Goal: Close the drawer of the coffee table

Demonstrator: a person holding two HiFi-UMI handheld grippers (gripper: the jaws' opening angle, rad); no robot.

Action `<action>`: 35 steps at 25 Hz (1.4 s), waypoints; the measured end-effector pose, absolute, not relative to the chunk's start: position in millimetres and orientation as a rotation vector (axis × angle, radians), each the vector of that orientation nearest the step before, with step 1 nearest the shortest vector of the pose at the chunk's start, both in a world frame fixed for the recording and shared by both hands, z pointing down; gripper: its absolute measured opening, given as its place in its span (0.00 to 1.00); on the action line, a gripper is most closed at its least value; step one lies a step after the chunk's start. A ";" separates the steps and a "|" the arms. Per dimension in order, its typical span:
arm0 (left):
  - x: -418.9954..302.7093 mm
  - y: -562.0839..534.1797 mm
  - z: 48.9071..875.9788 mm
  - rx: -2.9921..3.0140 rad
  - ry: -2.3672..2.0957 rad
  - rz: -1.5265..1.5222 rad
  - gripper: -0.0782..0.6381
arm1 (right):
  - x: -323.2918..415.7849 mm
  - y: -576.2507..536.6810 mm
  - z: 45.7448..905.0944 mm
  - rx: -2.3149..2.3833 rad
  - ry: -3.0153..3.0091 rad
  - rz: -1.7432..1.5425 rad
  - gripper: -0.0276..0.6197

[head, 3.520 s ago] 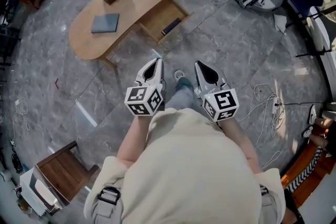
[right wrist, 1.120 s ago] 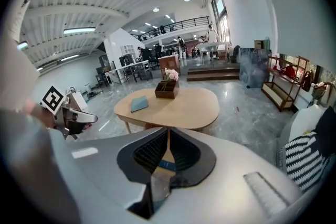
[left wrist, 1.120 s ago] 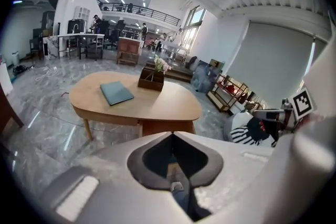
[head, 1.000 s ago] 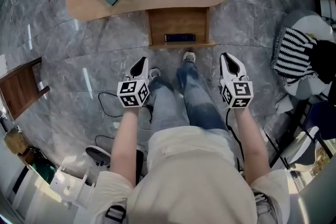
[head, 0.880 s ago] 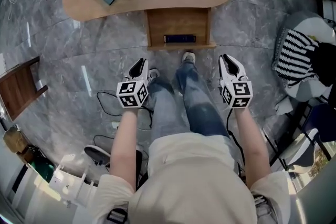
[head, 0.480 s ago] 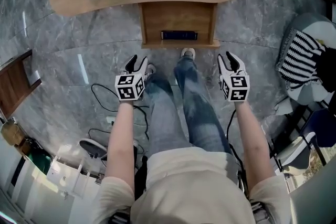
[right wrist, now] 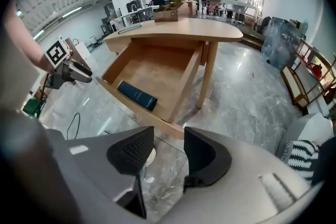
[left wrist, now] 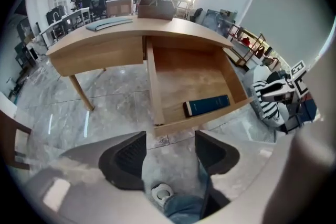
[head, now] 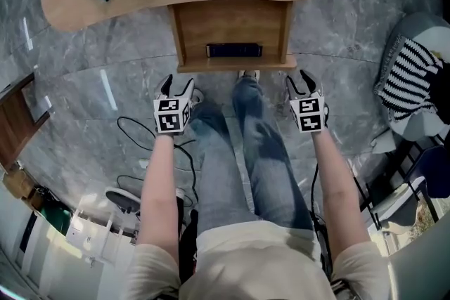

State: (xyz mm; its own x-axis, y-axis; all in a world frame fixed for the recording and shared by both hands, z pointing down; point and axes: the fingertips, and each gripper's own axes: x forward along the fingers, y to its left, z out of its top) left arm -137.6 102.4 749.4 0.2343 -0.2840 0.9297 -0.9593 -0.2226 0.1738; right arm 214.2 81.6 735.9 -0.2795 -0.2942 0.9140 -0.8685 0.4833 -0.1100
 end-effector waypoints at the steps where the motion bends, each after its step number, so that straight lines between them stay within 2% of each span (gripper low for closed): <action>1: -138.0 102.6 757.7 1.679 -1.153 1.054 0.51 | 213.9 81.0 743.5 0.967 -1.810 0.779 0.33; 15: -130.4 99.5 822.0 1.681 -1.089 1.247 0.55 | 215.5 76.4 811.0 0.782 -1.780 0.676 0.44; 35: -129.7 86.0 811.4 1.619 -1.132 1.267 0.54 | 208.6 65.4 805.9 0.754 -1.725 0.702 0.41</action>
State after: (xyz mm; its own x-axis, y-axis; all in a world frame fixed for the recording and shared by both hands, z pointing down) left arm -129.7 86.0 811.4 0.1091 -0.1805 0.9775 -0.9511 -0.3047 0.0499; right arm 208.6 65.4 805.9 -0.2237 -0.1426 0.9642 -0.7751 0.6257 -0.0873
